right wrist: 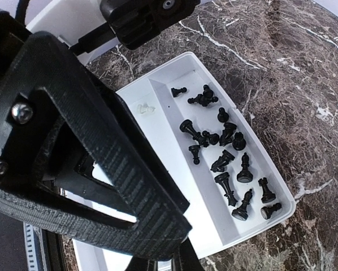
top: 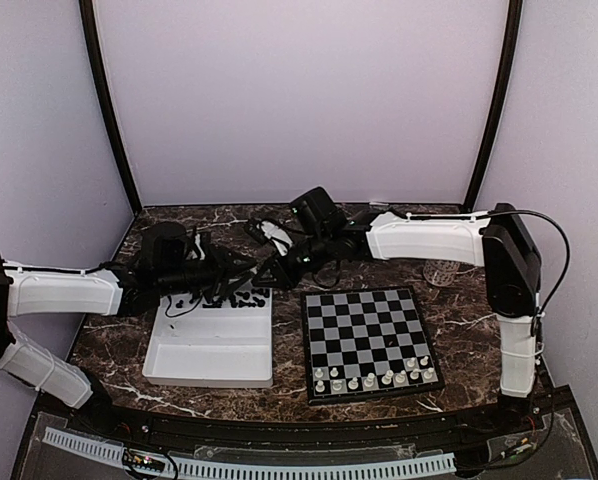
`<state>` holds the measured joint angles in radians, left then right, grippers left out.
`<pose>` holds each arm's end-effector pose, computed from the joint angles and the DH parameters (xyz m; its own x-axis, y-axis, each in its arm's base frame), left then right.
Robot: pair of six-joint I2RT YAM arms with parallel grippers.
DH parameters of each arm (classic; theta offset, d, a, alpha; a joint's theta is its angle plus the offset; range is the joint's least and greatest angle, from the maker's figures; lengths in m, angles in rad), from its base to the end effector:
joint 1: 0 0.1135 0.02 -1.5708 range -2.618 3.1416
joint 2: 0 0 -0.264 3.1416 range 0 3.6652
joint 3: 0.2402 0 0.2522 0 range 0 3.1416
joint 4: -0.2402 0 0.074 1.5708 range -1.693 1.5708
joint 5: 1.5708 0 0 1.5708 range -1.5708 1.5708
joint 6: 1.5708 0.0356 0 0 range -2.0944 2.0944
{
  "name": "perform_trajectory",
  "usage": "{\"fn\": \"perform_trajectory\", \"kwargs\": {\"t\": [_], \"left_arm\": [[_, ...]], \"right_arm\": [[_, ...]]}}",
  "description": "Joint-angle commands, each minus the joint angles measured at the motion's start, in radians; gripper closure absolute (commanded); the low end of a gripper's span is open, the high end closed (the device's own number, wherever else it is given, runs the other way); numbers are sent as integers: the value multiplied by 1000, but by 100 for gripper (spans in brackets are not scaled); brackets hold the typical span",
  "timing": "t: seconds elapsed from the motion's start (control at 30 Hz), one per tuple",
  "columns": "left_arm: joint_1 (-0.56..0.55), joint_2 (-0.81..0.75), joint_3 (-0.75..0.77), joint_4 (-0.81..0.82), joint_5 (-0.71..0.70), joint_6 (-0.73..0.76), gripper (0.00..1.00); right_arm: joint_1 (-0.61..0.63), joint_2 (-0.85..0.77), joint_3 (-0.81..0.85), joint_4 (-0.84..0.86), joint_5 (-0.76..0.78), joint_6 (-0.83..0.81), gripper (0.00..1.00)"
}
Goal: Set up the chess pieces on the board
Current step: Pass from the left arm to the right, then place the pawn on the chessboard.
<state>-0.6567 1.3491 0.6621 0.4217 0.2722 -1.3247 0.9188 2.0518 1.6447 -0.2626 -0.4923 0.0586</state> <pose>0.2269 -0.1870 0.2337 -0.8202 -0.5472 -0.1667 -0.0081 0.3025 -0.9531 0.2739 0.3865 0.2402 -0.4302 -0.4785 -0.7655 -0.9017 0.2687 0.3388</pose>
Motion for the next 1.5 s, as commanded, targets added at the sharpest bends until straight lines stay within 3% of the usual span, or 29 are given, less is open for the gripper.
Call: {"fn": "perform_trajectory", "kwargs": {"t": [0.0,0.13,0.23,0.43,0.67,0.97,1.47], "left_arm": [[7,-20,68,-124,-8,125,58],[36,-49,108,-217,-18,214,54],[58,-96,134,-299,-66,280,53],[80,-163,147,-401,-150,390,52],[83,-187,132,-415,-176,433,51],[83,-227,65,-396,-163,429,51],[86,-238,20,-372,-141,422,51]], "right_arm": [[-18,-60,-43,-60,15,-84,100],[-55,-104,-81,-239,48,-238,100],[-87,-149,-112,-415,120,-443,100],[-105,-165,-75,-815,405,-771,100],[-96,-98,-63,-1092,697,-882,100],[-91,-29,-157,-1156,901,-856,100],[-87,48,-143,-1155,916,-803,95]]}}
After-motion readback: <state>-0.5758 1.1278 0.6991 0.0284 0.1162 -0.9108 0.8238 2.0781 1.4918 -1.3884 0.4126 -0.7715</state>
